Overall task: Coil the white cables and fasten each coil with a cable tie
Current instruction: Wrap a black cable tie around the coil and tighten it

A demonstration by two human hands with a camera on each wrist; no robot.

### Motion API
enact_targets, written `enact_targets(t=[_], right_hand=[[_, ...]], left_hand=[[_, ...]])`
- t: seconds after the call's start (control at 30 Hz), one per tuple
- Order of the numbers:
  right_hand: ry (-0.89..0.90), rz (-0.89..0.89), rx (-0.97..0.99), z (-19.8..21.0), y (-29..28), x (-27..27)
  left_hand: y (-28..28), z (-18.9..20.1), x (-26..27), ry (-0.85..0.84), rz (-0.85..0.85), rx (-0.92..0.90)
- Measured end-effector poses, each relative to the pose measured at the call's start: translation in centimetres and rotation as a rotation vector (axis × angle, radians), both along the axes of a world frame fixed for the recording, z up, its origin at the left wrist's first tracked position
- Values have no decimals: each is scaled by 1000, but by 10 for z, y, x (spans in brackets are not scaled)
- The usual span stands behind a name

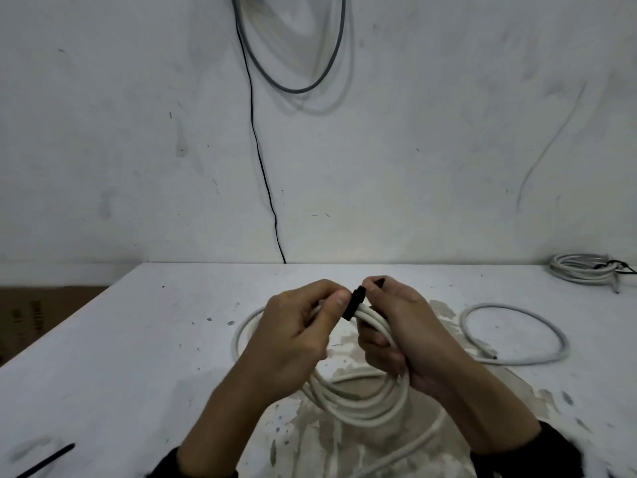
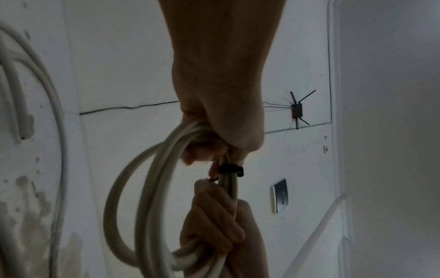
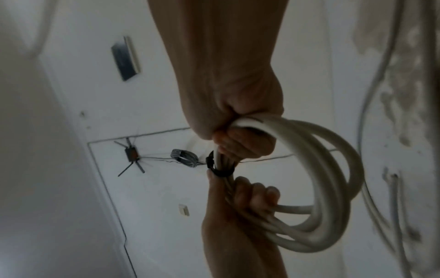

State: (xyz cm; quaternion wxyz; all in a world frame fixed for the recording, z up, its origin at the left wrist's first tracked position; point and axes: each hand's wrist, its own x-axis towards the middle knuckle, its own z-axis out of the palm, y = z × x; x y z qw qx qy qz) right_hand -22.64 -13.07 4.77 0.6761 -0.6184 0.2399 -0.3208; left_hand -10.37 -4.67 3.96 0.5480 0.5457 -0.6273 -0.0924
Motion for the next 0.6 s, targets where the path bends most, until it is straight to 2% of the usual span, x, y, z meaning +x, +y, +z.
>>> enact_targets(t=[0.07,0.13,0.3,0.47,0.6], right_hand=[[55,-80,-81,0,-3,1],[80,-116,-114,1,-4,2],[87,-127,-140,3,0,2],[-62,-191,-72,6,8,5],[-162,-251,-135,7,11,1]], left_hand=[[-1,-4,4,-66,1,120],[-2,-7,5,-86,3,131],[-3,-5,2,-73,88,-127],[-4,-1,-8,90,90,-232],[-2,5,-19,341,77,-245]])
